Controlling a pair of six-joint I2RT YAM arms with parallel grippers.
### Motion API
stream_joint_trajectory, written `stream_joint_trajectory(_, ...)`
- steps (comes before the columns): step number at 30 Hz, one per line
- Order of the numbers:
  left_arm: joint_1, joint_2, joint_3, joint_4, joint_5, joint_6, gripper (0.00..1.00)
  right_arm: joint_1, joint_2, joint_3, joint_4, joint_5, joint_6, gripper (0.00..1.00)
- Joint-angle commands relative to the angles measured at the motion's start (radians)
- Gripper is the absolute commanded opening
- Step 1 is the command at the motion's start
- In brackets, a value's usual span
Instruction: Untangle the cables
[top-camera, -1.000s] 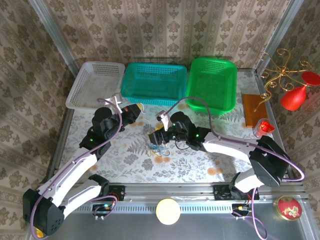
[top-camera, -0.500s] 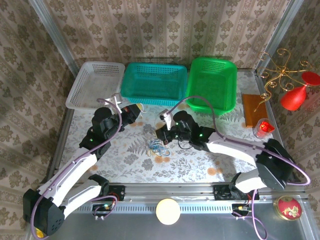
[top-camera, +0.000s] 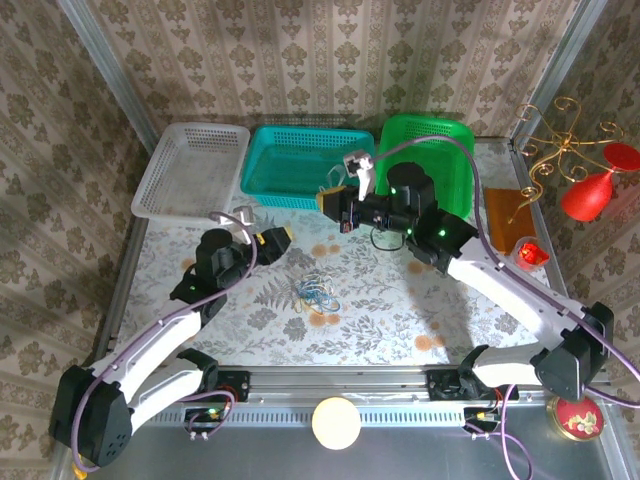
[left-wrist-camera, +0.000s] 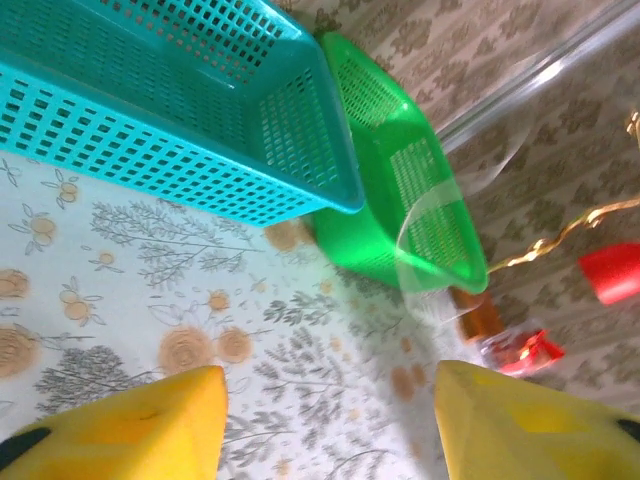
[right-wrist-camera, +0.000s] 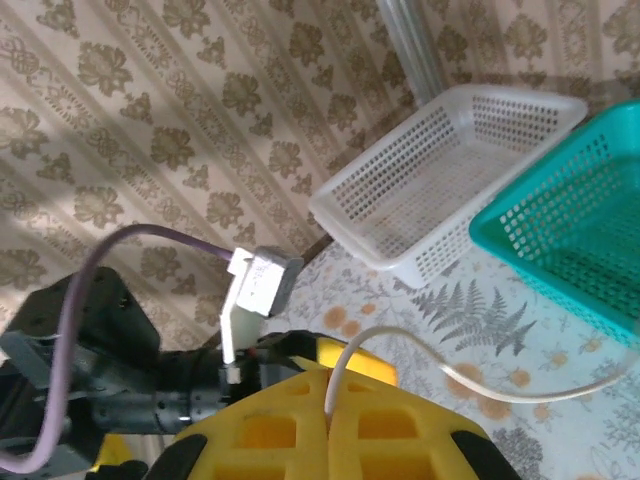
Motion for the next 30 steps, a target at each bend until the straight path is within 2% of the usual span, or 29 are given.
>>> stream_joint_trajectory(1,0.007,-0.037,-0.033,0.065,0.04,0.112,0.68,-0.006,0.036,0.064,-0.107,-0.067,-0.001,0.0)
stream_joint_trajectory(4,0.007,-0.059,-0.048,0.056,0.055,0.193,0.75,-0.007,0.047,0.095,-0.134,-0.08,-0.003,0.0)
stream_joint_trajectory(10,0.007,-0.067,-0.034,0.055,0.097,0.297,0.83,-0.007,0.058,0.12,-0.126,-0.123,0.033,0.0)
stream_joint_trajectory(19,0.006,0.01,0.045,0.092,0.173,0.342,0.85,0.012,0.074,0.109,-0.035,-0.208,0.137,0.0)
stream_joint_trajectory(30,-0.031,0.174,0.162,0.08,0.226,0.438,0.86,0.059,0.122,0.172,-0.059,-0.229,0.138,0.0)
